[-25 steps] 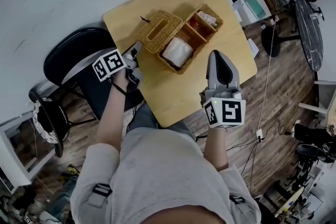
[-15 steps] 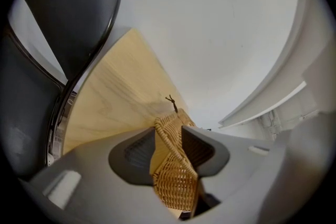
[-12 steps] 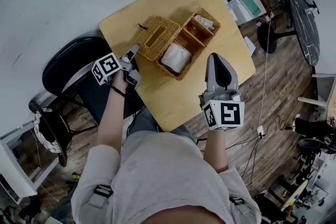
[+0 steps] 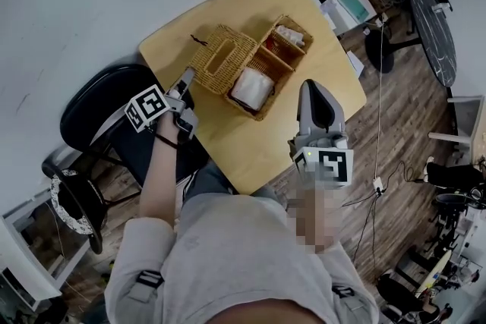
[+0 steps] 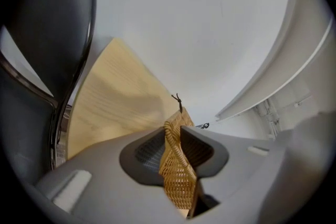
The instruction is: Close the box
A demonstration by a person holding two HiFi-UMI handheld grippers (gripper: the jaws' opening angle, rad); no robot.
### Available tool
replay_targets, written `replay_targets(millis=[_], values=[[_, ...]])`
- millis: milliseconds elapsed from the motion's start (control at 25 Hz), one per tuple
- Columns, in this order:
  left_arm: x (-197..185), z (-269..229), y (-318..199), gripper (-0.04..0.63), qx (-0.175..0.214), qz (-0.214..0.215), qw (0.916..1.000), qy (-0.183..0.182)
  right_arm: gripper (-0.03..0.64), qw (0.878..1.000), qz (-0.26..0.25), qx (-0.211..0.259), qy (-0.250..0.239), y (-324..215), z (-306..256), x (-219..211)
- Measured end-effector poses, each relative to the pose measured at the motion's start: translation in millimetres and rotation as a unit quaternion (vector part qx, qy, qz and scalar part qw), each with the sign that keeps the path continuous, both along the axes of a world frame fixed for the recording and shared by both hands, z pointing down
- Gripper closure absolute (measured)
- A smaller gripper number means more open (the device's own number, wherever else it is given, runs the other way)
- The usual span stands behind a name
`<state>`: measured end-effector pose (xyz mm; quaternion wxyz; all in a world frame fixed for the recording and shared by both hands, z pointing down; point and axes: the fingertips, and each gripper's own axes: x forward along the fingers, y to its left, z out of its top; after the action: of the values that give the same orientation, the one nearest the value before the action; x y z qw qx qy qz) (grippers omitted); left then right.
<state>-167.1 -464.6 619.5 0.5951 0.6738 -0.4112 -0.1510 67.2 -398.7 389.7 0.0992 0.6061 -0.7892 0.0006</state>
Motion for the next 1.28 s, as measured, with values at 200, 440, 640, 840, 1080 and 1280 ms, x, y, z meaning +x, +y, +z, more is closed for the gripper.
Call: replay_targets(millis=[200, 440, 640, 840, 1080, 1280], values=[[-4, -27, -1, 0.456, 0.042, 0.019, 0.9977, -0.049, 0.614, 1.000, 0.004, 0.010, 0.004, 3, -6, -3], [3, -64, 4, 0.480, 0.093, 0.039, 0.9911, -0.088, 0.614, 1.000, 0.001, 0.024, 0.005, 6, -17, -1], [7, -89, 10, 0.492, 0.129, 0.050, 0.9818, -0.129, 0.614, 0.999, -0.013, 0.033, 0.009, 8, -27, -5], [16, -111, 20, 0.495, 0.167, 0.059, 0.9647, -0.195, 0.614, 0.999, -0.017, 0.043, 0.002, 17, -32, 8], [30, -125, 34, 0.489, 0.187, 0.059, 0.9479, -0.251, 0.614, 0.998, -0.021, 0.052, -0.004, 30, -42, 27], [42, -132, 47, 0.488, 0.200, 0.058, 0.9276, -0.310, 0.614, 0.998, -0.020, 0.058, -0.012, 41, -45, 48]])
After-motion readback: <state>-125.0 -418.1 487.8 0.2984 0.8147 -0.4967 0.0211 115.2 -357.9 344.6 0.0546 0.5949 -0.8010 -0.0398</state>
